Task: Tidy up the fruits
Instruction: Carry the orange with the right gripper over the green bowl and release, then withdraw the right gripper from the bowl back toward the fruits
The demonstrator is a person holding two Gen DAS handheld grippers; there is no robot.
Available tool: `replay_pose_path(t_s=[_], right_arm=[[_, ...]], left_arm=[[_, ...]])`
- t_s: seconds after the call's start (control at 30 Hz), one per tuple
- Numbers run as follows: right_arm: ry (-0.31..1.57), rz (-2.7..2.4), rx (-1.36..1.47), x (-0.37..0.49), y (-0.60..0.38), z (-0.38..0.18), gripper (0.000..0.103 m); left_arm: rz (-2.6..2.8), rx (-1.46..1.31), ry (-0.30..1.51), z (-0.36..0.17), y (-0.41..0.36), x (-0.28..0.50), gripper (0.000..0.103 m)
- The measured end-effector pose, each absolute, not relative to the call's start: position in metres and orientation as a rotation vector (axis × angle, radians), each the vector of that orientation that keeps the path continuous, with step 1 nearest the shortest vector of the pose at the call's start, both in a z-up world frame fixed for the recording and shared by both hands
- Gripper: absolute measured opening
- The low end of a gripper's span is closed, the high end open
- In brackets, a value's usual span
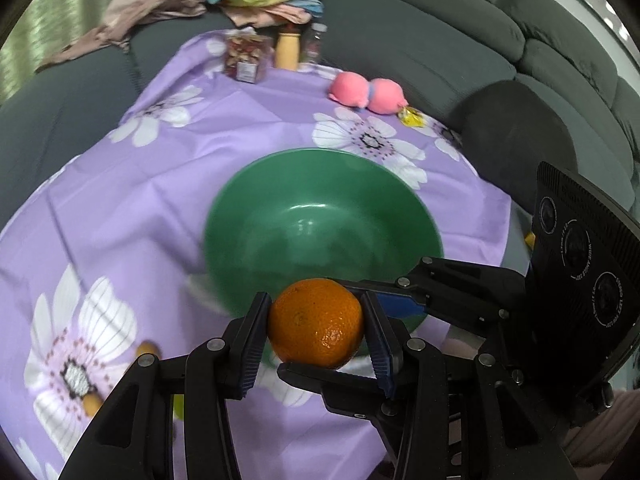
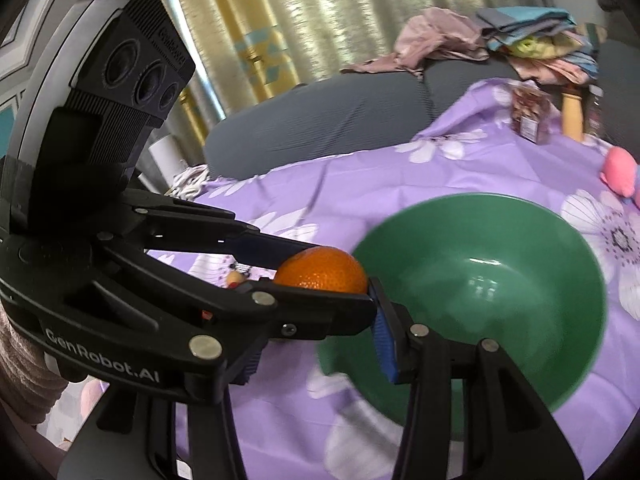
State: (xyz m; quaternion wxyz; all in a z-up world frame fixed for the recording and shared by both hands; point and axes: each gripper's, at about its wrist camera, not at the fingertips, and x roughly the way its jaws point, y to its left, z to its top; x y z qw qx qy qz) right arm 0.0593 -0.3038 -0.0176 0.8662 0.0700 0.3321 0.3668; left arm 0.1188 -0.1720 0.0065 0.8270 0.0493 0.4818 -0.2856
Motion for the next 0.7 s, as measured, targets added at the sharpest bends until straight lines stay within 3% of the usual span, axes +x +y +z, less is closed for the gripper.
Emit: replay_pose_path(t_s=[0.53,0.63,0.7], right_arm=[[0.760,0.689,0.187,0.078,-0.324,-0.037,0.049],[0.748,0.676,0.182,0.076,-0.325,-0.036,0.056],[0.741,0.665,0.177,0.075,-0.326,-0.035,0.061]], left_arm=[[-0.605,0.078,1.099,-0.016,-0.201,0.144,0.046],[-0.572,0.079,1.088,-0.013,-0.196,0.144,0.046],[-0.556,0.071,1.073,-0.008,-0.191,0.143,0.056]])
